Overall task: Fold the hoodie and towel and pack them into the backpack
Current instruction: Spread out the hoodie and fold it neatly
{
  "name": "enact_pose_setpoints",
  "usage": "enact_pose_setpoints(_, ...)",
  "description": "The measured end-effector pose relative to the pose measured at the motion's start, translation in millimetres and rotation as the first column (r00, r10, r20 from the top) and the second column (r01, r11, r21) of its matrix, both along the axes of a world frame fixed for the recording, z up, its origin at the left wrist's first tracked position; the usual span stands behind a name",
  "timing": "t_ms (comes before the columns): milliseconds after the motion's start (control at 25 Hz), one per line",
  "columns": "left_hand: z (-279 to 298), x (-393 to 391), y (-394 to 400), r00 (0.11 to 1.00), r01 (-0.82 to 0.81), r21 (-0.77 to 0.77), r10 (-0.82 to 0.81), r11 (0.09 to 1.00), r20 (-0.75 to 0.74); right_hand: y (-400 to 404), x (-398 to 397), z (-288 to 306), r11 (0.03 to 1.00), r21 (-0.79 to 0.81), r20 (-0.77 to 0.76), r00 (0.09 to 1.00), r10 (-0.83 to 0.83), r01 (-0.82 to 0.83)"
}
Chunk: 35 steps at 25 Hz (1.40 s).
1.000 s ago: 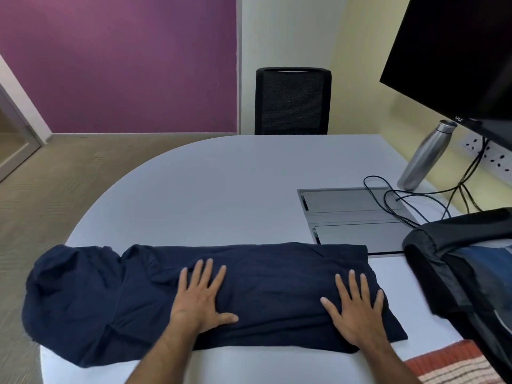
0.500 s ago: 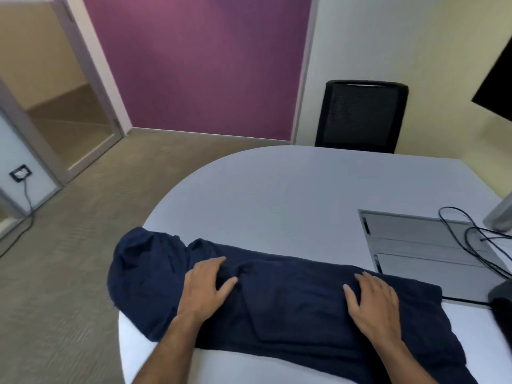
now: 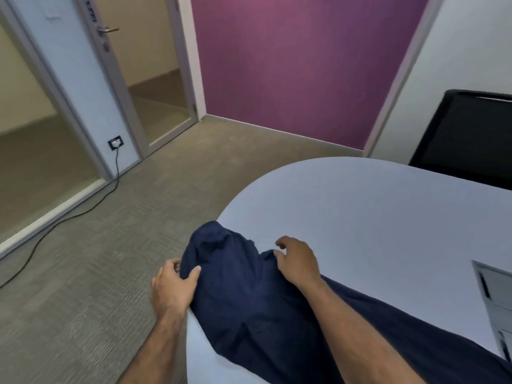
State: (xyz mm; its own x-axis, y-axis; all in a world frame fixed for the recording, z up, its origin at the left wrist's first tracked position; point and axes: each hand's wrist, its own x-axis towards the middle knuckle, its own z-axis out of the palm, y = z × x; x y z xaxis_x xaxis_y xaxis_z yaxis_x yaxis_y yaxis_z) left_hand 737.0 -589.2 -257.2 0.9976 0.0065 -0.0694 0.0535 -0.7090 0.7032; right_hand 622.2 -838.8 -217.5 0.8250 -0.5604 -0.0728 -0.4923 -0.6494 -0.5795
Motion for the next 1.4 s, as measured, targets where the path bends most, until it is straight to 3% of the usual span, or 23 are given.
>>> enact_pose_setpoints(280, -19.5, 41.4, -13.3, 0.991, -0.004, 0.019, 0.006, 1.0, -0.133, 31.4, 107.5, -23.2, 0.986, 0.129, -0.072, 0.991, 0.116, -0.106)
enact_pose_setpoints(520, -32.4, 51.4, -20.5, 0.992, -0.019, -0.008, 0.018, 1.0, -0.125, 44.9, 139.3, -42.8, 0.969, 0.141, -0.09, 0.972, 0.219, -0.205)
enact_pose_setpoints(680, -23.7, 39.3, -19.8, 0.995, -0.038, -0.123, 0.048, 0.992, 0.084, 44.6, 134.0, -37.6, 0.985, 0.102, -0.015, 0.99, 0.142, -0.14)
enact_pose_setpoints(960, 25.6, -15.2, -42.1, 0.875, 0.196, -0.415, 0.033, 0.889, 0.483, 35.5, 66.8, 3.8, 0.911, 0.412, 0.253, 0.96, -0.124, 0.009)
enact_pose_setpoints(1080, 44.4, -54.5, -60.9, 0.732, 0.408, -0.314, -0.102, 0.857, 0.673, 26.1, 15.0, 16.1, 0.86, 0.509, 0.369, 0.895, -0.251, 0.031)
enact_pose_setpoints(1200, 50.3, -103.7, -75.9, 0.445, 0.679, -0.066, -0.338, 0.731, 0.829, 10.8, -46.3, 11.0, 0.833, 0.55, 0.474, 0.801, -0.364, 0.053)
enact_pose_setpoints(1280, 48.1, -134.7, -86.6, 0.209, 0.837, 0.133, -0.534, 0.531, 0.82, 0.2, -89.9, -3.5, 0.816, 0.568, 0.471, 0.77, -0.43, 0.108)
enact_pose_setpoints(1400, 29.8, -171.2, -103.4, -0.126, 0.968, 0.247, -0.773, 0.041, 0.622, -15.5, -156.8, -34.1, 0.777, 0.555, 0.4, 0.723, -0.563, 0.298)
